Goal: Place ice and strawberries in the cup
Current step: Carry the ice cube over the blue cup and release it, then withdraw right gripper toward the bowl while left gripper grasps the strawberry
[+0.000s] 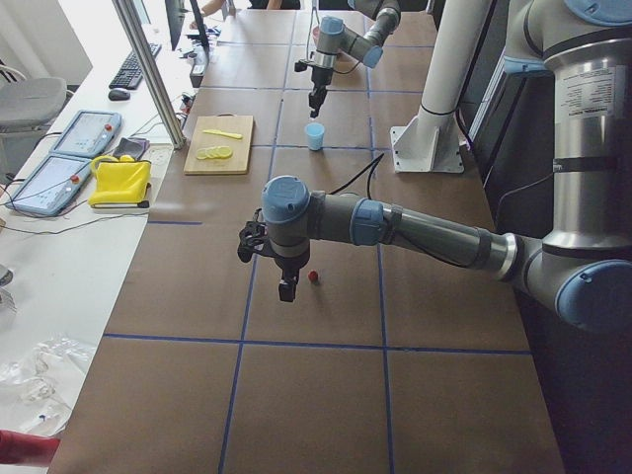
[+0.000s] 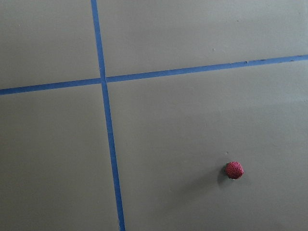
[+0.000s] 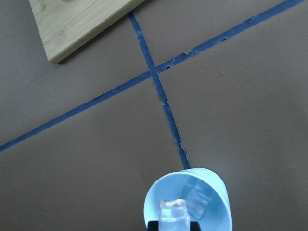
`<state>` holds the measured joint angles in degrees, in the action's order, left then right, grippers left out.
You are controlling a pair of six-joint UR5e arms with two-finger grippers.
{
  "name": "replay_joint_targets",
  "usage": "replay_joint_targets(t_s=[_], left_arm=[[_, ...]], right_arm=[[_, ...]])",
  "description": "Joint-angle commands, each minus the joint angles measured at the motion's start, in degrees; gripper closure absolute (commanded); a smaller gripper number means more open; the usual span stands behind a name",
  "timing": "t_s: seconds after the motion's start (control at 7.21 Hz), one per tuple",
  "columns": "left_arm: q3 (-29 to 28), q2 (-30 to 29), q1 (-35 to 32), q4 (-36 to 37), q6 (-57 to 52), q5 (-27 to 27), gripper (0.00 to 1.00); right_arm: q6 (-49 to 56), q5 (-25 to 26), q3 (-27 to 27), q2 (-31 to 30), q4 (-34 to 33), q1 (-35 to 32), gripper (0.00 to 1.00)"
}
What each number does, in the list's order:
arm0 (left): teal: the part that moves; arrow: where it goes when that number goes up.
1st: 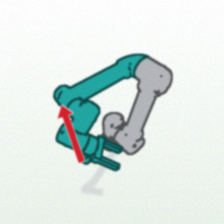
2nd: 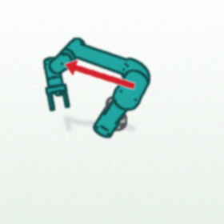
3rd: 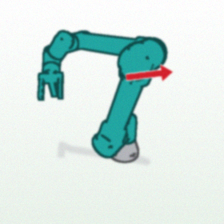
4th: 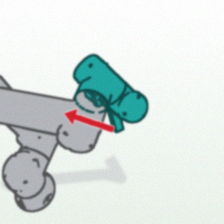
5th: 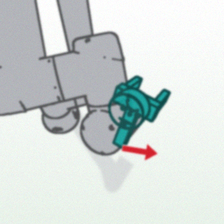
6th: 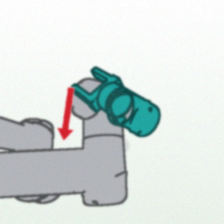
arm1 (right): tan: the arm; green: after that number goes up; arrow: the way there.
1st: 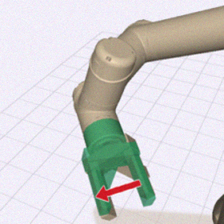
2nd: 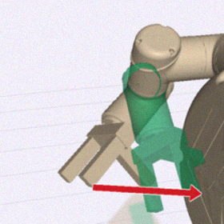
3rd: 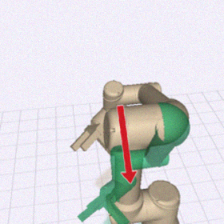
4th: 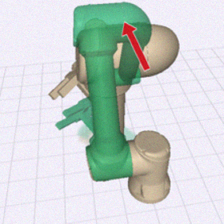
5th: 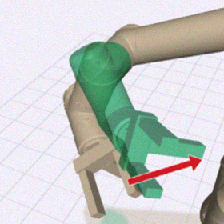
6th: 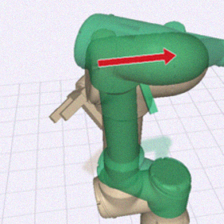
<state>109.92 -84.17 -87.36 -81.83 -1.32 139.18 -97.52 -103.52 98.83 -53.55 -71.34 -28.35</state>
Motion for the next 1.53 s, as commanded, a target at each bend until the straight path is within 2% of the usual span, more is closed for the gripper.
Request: replay_joint_targets(t_s=[0.0,0.14,0.56,0.69,0.83,0.97,1.11,1.25,1.39], left_arm=[[0.03,-0.03,0.0,0.0,0.0,0.04,0.0],[0.03,-0.03,0.0,-0.08,0.0,0.04,0.0],[-0.14,-0.03,0.17,-0.17,-0.09,-0.05,0.0],[-0.4,-0.29,3.39,-0.87,-0.17,-0.05,0.0],[-1.36,-1.07,8.47,-2.79,3.91,-0.14,0.0],[-3.11,-1.86,13.31,-8.81,12.92,-0.66,0.0],[-6.44,-1.87,17.45,-16.7,20.05,-0.75,0.0],[-10.04,-1.96,21.75,-25.13,27.35,-3.54,0.0],[-13.55,-1.96,28.06,-32.09,34.47,-12.18,0.0]], right_arm=[[-0.66,1.48,-1.72,1.35,-0.03,1.63,0.56],[-0.57,1.48,-1.72,1.08,-0.12,1.9,0.37],[-0.39,1.48,-1.45,0.99,-0.29,1.81,0.32],[-0.31,1.05,-0.23,0.99,-0.64,0.59,0.32],[-0.22,0.17,2.74,-0.83,-1.6,-1.86,0.27],[-0.04,-5.4,9.12,-5.55,-4.57,-6.4,0.01],[2.48,-15.38,14.14,-11.17,-6.08,-14.37,0.0],[9.38,-24.53,15.76,-15.14,-6.09,-22.63,0.0],[17.37,-31.93,16.47,-19.96,-6.09,-30.11,0.0]])
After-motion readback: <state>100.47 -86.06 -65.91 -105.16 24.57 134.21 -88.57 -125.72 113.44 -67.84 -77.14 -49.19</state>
